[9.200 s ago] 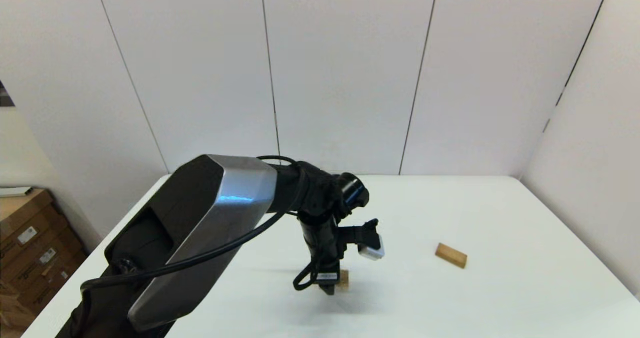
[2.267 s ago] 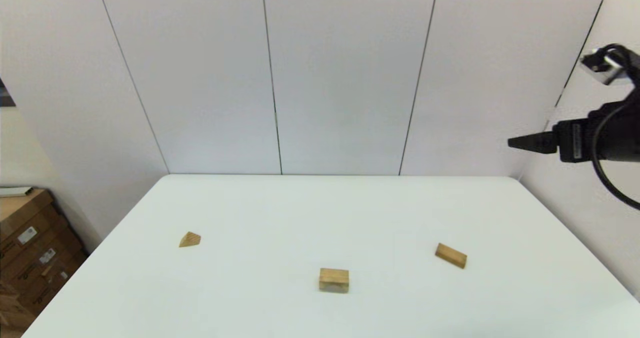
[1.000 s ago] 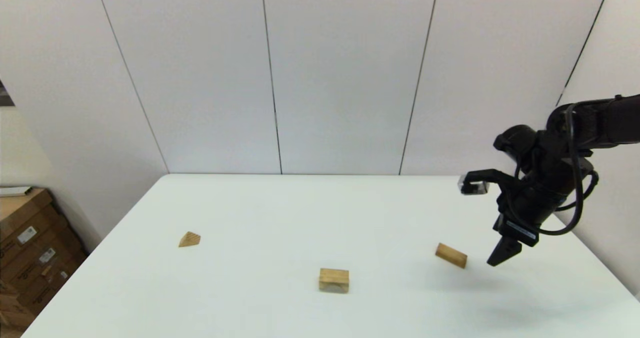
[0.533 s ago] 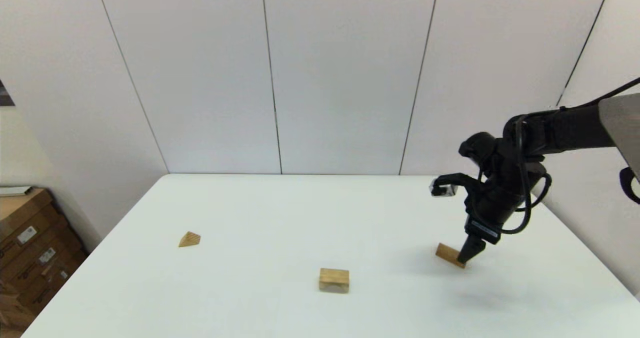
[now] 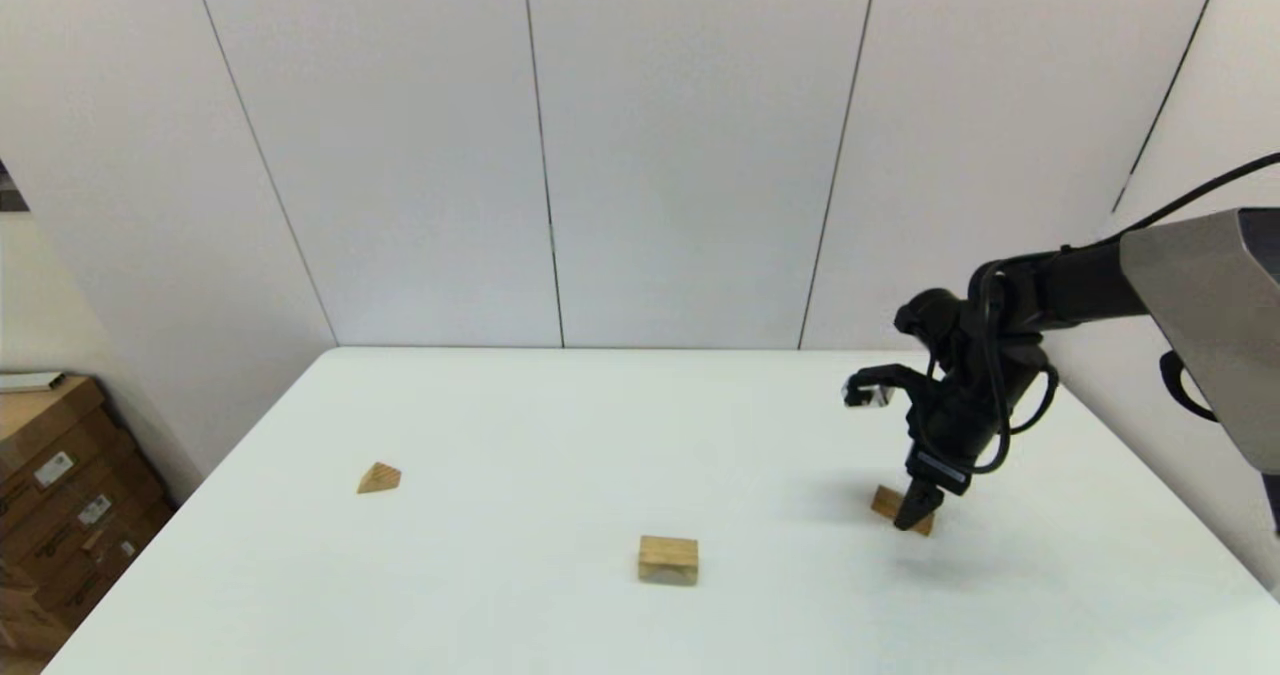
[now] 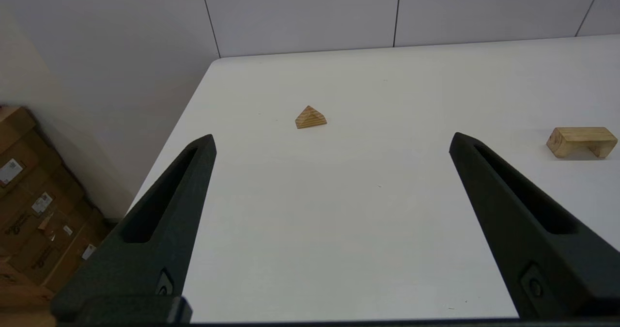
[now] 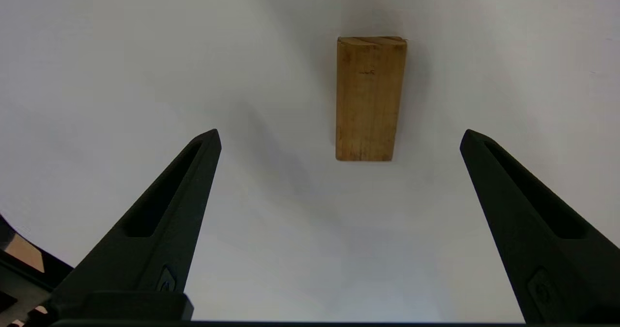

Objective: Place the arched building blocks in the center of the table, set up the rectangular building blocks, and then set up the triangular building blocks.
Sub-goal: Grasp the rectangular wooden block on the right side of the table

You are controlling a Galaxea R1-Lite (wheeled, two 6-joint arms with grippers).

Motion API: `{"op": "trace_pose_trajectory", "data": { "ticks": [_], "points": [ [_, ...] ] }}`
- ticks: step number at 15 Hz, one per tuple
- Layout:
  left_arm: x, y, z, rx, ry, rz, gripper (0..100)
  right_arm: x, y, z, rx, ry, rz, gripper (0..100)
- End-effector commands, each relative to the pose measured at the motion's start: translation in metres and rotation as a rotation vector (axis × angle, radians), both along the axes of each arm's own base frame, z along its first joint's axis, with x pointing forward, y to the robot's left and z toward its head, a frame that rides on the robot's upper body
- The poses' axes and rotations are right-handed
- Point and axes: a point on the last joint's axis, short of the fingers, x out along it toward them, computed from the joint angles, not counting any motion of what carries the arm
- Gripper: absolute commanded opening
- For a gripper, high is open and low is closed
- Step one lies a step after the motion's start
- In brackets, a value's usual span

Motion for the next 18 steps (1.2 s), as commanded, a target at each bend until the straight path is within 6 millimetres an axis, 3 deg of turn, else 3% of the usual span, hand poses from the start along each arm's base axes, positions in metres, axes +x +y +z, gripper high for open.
{"op": "trace_pose_trajectory", "data": {
  "ticks": [1,4,18],
  "points": [
    [0.000,0.000,0.000,0.000,0.002,0.000,100,0.005,-0.001,-0.020,-0.006,0.043,0.004,100],
    [0.000,0.000,0.000,0.000,0.002,0.000,100,0.009,-0.004,-0.028,-0.019,0.053,-0.001,100],
    [0.000,0.000,0.000,0.000,0.002,0.000,100,0.016,0.002,-0.029,-0.071,0.002,0.022,100]
  ]
}}
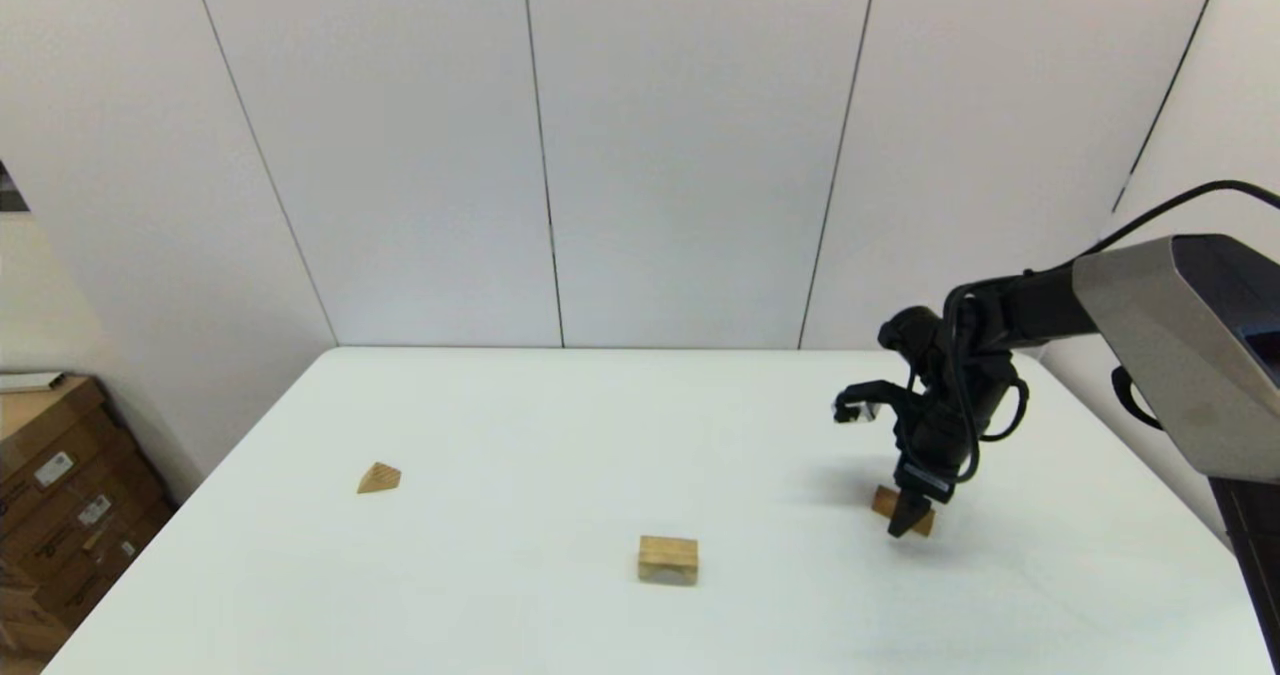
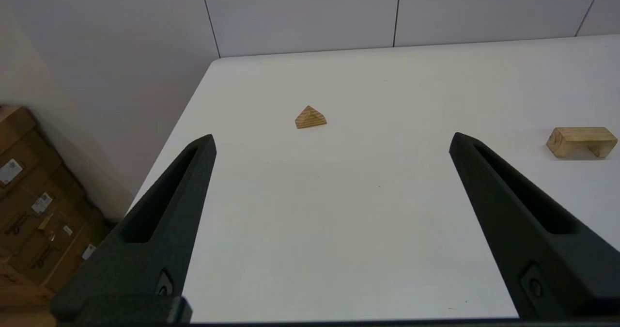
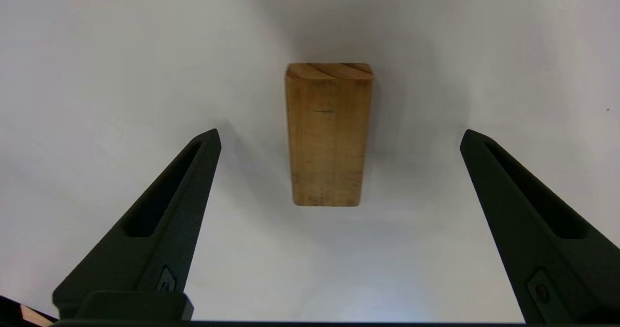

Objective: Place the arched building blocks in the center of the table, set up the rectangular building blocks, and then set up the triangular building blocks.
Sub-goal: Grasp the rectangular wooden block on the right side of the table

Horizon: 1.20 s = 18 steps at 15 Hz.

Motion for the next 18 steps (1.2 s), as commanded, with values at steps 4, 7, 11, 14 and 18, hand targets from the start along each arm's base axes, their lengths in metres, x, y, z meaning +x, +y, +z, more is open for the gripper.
{"op": "trace_pose_trajectory", "data": {
  "ticks": [4,7,11,14,18],
  "points": [
    [0.0001,0.0000,0.0000,0.000,0.002,0.000,100,-0.0027,0.0040,-0.0031,-0.005,0.019,0.014,100],
    [0.0001,0.0000,0.0000,0.000,0.002,0.000,100,-0.0029,0.0053,-0.0034,-0.005,0.019,0.017,100],
    [0.0001,0.0000,0.0000,0.000,0.002,0.000,100,-0.0025,0.0056,-0.0038,-0.022,0.016,0.018,0],
    [0.0001,0.0000,0.0000,0.000,0.002,0.000,100,-0.0027,0.0061,-0.0044,-0.025,0.019,0.020,0],
    [0.0001,0.0000,0.0000,0.000,0.002,0.000,100,-0.0024,0.0065,-0.0076,-0.038,0.025,0.022,0]
  ]
}}
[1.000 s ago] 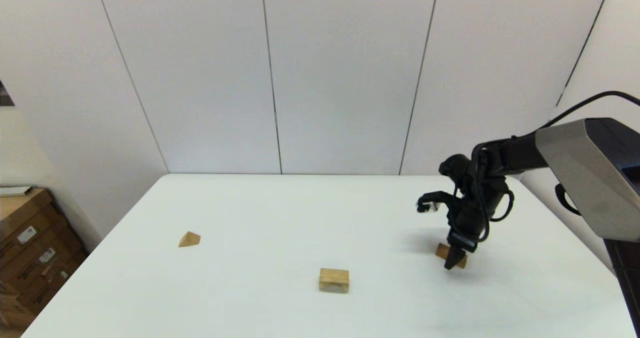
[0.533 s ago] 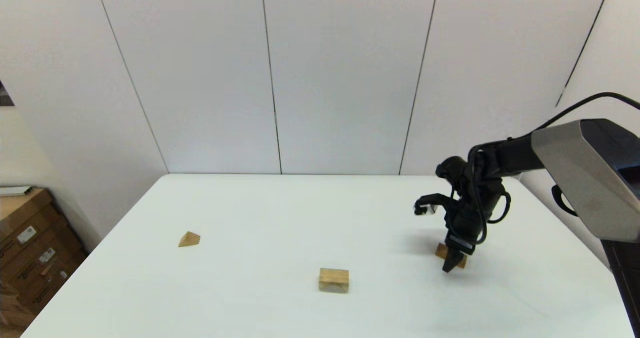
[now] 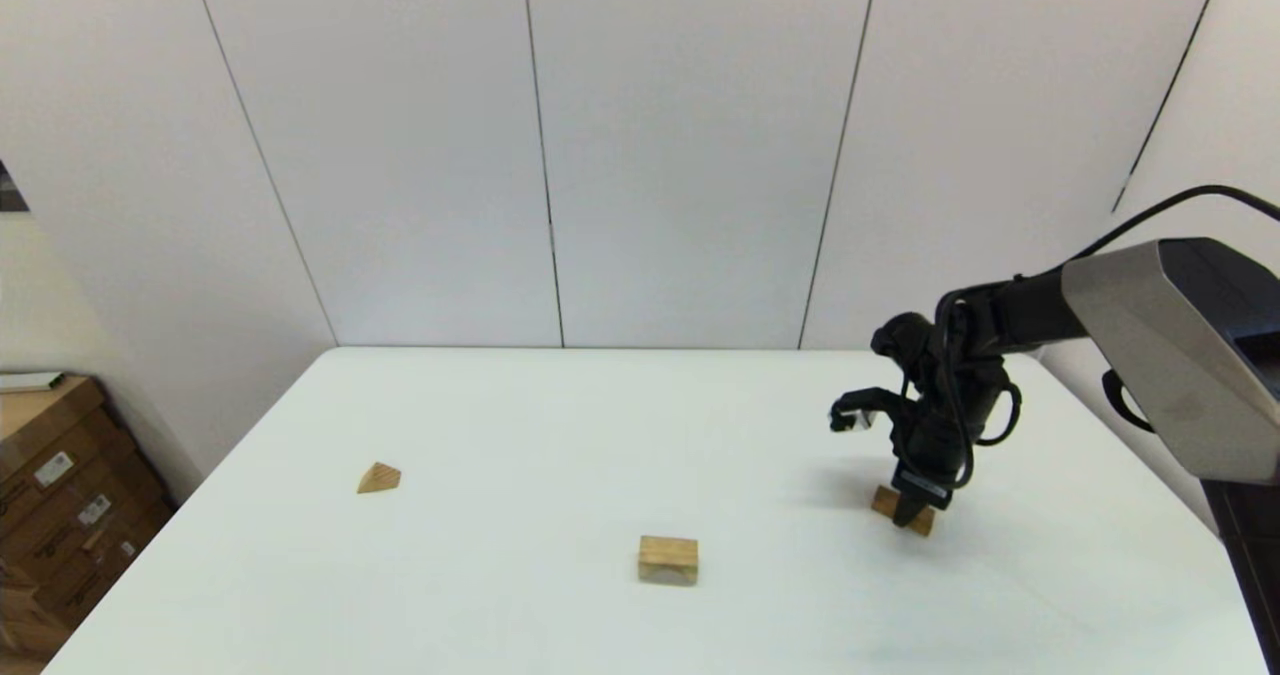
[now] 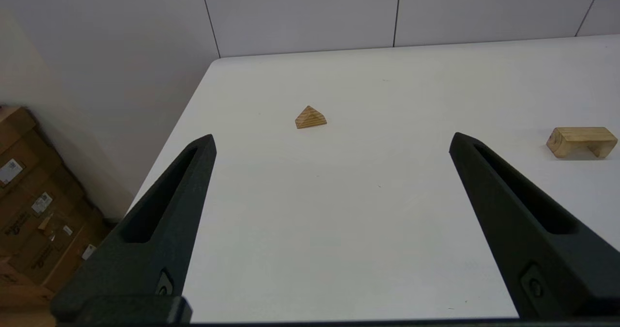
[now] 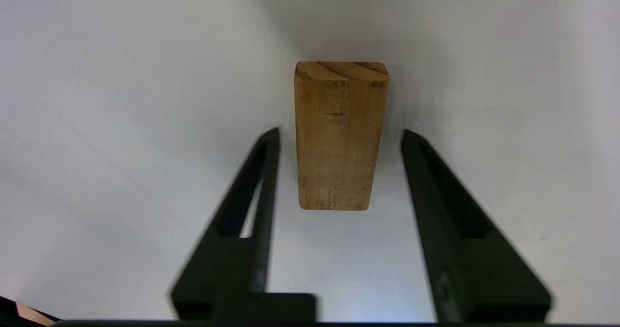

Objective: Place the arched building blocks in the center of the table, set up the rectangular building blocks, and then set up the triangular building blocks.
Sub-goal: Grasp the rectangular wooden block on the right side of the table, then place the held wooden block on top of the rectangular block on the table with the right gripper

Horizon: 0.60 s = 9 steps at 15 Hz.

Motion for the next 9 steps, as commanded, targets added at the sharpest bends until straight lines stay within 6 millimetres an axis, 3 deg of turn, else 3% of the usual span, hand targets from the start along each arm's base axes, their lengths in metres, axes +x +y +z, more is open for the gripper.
{"op": "trace_pose_trajectory", "data": {
  "ticks": [1,3,5,9],
  "points": [
    [0.000,0.000,0.000,0.000,0.002,0.000,100,0.000,0.001,-0.004,-0.005,0.014,0.008,0],
    [0.000,0.000,0.000,0.000,0.002,0.000,100,0.000,0.002,-0.002,-0.005,0.007,0.010,0],
    [0.000,0.000,0.000,0.000,0.002,0.000,100,-0.002,0.001,0.015,0.001,-0.031,0.006,0],
    [0.000,0.000,0.000,0.000,0.002,0.000,100,-0.015,0.008,0.083,0.045,-0.199,0.036,0]
  ]
}}
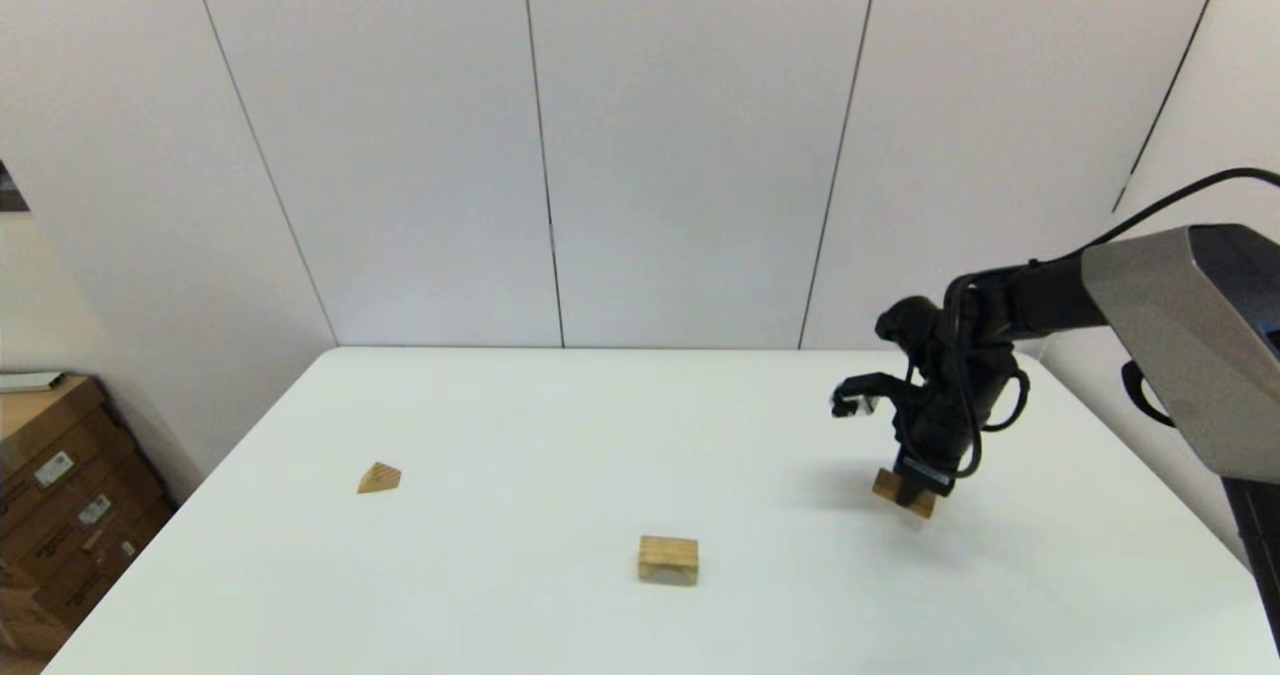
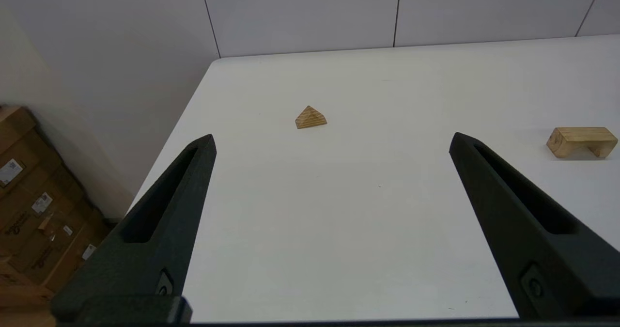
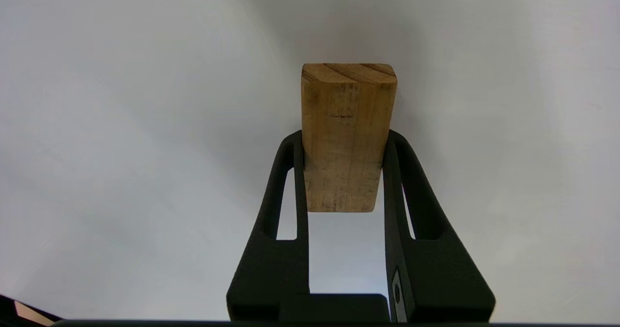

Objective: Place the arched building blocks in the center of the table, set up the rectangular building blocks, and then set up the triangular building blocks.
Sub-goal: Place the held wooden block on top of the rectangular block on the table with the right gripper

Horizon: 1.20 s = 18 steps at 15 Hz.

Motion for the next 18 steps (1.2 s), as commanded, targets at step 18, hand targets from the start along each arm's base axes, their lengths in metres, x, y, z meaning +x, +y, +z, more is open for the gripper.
{"op": "trace_pose_trajectory", "data": {
  "ticks": [18],
  "points": [
    [0.000,0.000,0.000,0.000,0.002,0.000,100,-0.095,0.208,0.060,0.070,-0.148,0.781,0]
  ]
}}
